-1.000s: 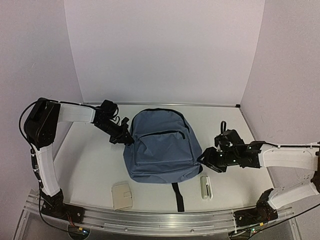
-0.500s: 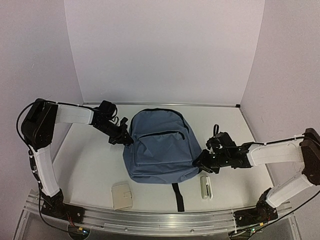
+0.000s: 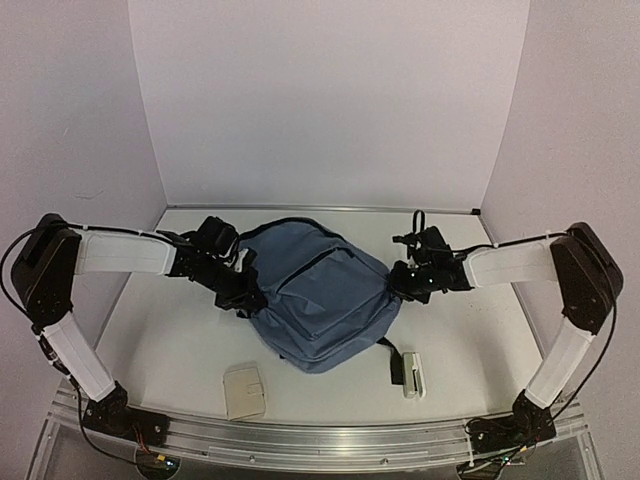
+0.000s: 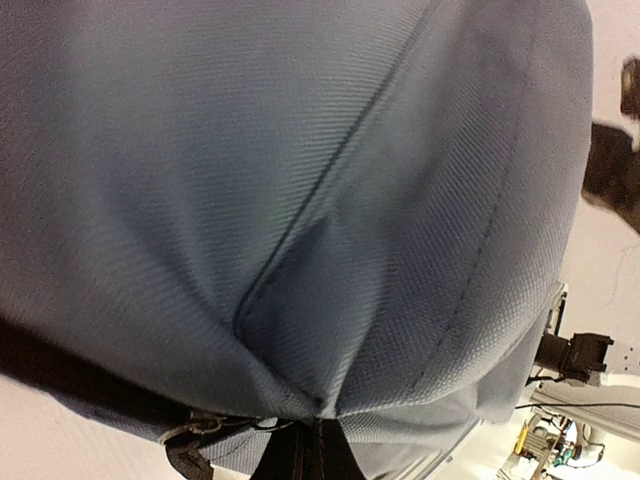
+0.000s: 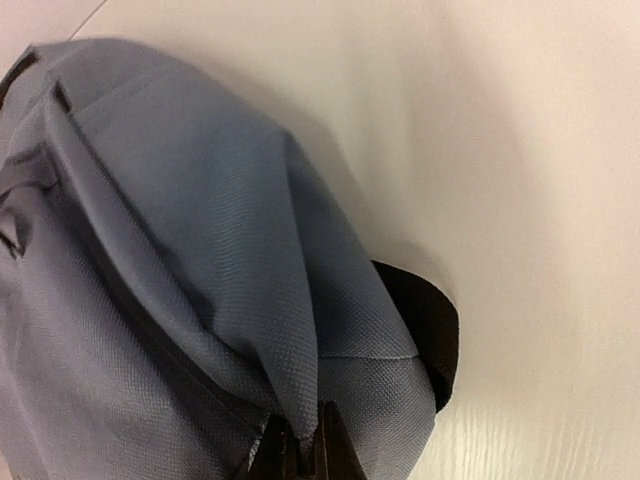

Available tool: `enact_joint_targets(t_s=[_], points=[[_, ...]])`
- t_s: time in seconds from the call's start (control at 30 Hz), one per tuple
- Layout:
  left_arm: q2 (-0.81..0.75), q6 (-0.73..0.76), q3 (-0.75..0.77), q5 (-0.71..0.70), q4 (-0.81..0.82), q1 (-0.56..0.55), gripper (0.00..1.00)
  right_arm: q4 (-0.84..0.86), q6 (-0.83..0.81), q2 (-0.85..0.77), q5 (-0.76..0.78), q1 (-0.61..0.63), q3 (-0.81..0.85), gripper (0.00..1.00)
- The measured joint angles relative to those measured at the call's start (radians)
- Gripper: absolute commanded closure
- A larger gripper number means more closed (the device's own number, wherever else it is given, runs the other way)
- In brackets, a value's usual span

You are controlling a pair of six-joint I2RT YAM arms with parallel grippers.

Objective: Pack the student bag
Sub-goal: Adjust the student bag at the center of the board.

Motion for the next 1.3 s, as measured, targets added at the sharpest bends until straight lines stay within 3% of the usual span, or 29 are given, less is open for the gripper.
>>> enact_joint_targets(t_s=[0.23, 0.27, 0.4, 0.5, 0.63, 0.93, 1.13, 1.3], points=[[-0.026, -0.178, -0.038, -0.106, 0.1, -0.221, 0.96, -0.029, -0.13, 0.203, 0.003, -0.064, 0.264, 0.96], [-0.026, -0.201, -0.038, -0.118, 0.111, -0.245, 0.91, -0.03, -0.146, 0.22, 0.0, -0.065, 0.289, 0.94], [-0.019, -0.247, -0.026, -0.131, 0.124, -0.319, 0.54, -0.029, -0.192, 0.249, -0.013, -0.072, 0.349, 0.73], [-0.01, -0.248, 0.023, -0.131, 0.099, -0.359, 0.39, -0.009, -0.205, 0.243, -0.002, -0.078, 0.359, 0.55], [-0.017, -0.205, 0.136, -0.163, 0.008, -0.374, 0.27, -0.002, -0.21, 0.173, 0.023, -0.089, 0.326, 0.48], [-0.013, -0.003, 0.487, -0.281, -0.269, -0.278, 0.24, -0.01, -0.157, -0.119, 0.039, -0.067, 0.181, 0.48], [0.106, 0.093, 0.58, -0.252, -0.324, -0.154, 0.19, -0.037, -0.106, -0.204, 0.067, 0.0, 0.115, 0.54], [0.225, 0.157, 0.632, -0.231, -0.374, -0.147, 0.18, -0.053, -0.075, -0.244, 0.093, 0.052, 0.096, 0.55]])
